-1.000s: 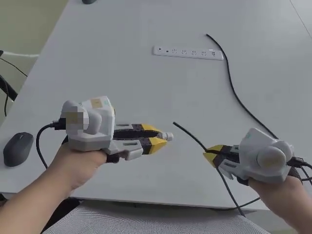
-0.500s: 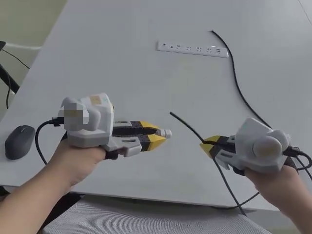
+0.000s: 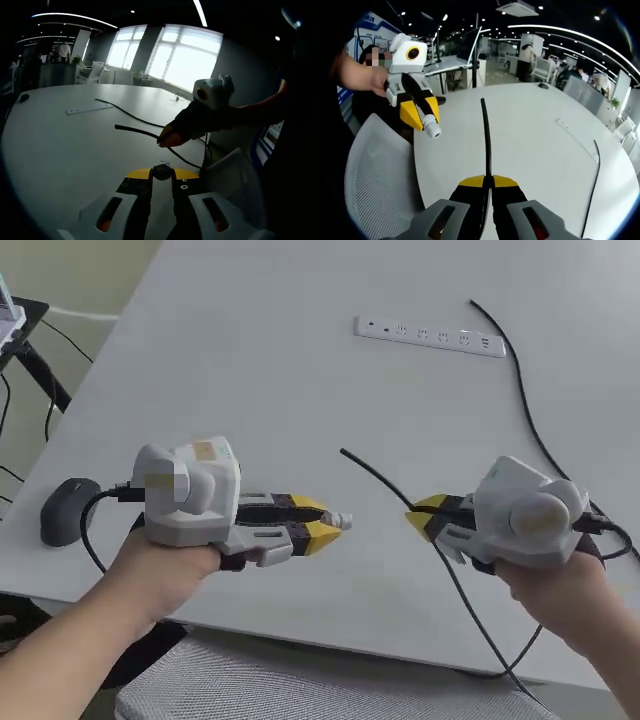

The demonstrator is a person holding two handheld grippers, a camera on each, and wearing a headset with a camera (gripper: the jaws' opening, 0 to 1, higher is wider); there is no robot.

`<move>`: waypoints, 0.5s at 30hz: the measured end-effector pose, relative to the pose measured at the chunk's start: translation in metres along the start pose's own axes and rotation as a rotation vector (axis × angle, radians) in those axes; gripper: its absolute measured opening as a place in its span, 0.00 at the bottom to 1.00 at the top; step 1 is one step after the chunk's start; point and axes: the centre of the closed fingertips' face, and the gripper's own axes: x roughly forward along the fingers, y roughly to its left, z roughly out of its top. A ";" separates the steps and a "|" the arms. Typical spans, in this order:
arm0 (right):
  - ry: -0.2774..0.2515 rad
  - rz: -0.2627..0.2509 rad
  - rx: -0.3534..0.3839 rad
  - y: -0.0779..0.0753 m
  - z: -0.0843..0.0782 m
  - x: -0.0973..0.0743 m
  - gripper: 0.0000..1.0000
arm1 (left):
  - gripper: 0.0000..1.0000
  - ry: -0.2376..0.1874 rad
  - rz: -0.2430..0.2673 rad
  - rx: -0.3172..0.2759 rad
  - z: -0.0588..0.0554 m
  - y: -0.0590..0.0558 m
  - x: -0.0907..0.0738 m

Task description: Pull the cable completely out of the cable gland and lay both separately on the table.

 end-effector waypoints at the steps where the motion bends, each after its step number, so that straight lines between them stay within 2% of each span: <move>1: 0.000 0.003 -0.004 0.000 0.003 0.004 0.00 | 0.15 0.002 0.006 0.010 -0.002 0.002 -0.003; 7: 0.015 0.017 -0.037 0.003 0.014 0.023 0.00 | 0.15 0.010 0.017 0.007 -0.013 0.013 -0.014; 15: 0.046 0.050 -0.083 0.008 0.028 0.054 0.00 | 0.15 0.008 0.036 0.007 -0.022 0.028 -0.026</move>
